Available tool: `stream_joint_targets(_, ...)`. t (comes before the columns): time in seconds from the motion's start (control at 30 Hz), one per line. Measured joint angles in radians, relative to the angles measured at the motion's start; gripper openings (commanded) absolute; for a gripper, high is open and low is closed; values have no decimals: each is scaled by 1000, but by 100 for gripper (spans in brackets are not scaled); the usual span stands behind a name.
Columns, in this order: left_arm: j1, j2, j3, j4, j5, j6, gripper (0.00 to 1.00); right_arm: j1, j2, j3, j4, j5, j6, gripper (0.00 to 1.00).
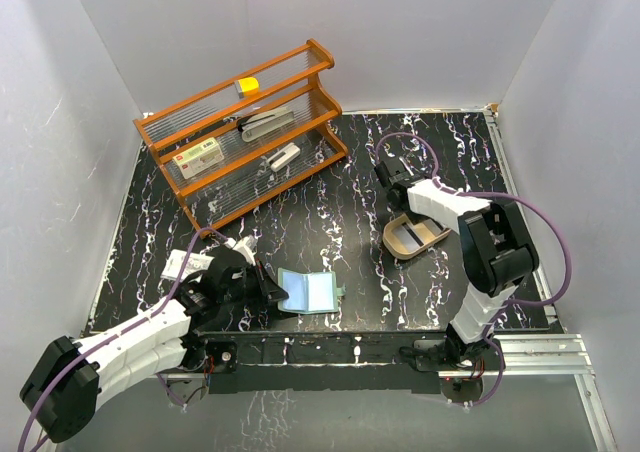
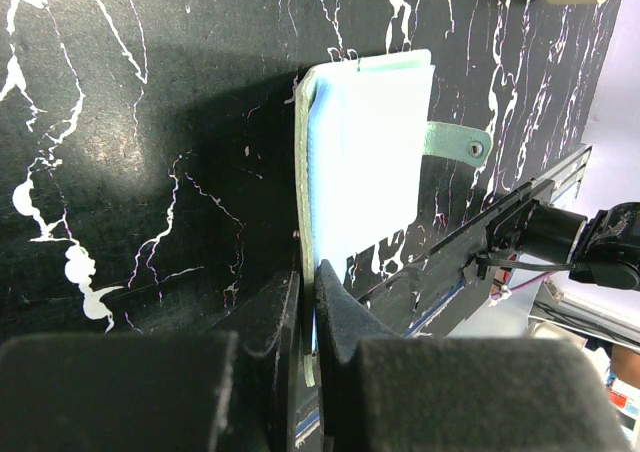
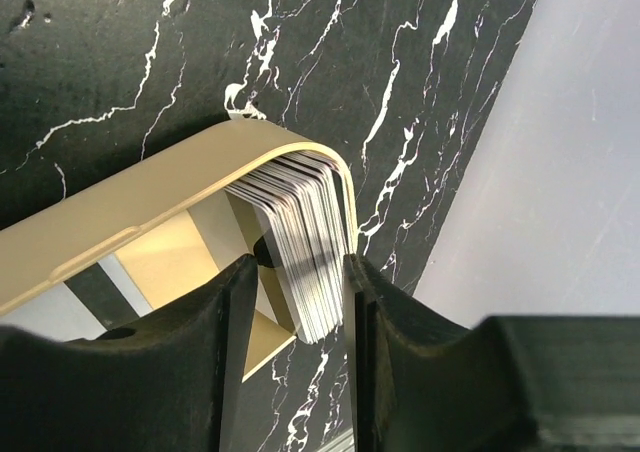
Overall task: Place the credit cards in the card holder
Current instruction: Pick up the credit card from the storage box.
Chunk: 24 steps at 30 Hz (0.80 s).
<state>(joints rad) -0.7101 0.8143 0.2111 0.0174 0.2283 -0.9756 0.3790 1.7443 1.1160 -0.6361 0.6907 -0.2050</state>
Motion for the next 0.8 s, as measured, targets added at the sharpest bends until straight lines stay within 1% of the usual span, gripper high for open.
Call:
stream_joint_targets(0.07,0,0,0,0,0,1,0,0,11,0,8,12,-3,29)
stream_joint_targets(0.2,0,1,0,0,0,6,0,0,21,0,10,19,-4,24)
stream_joint_targets(0.8,0,0,5,-16,1,11,0,0,21,2,10,26,-3,18)
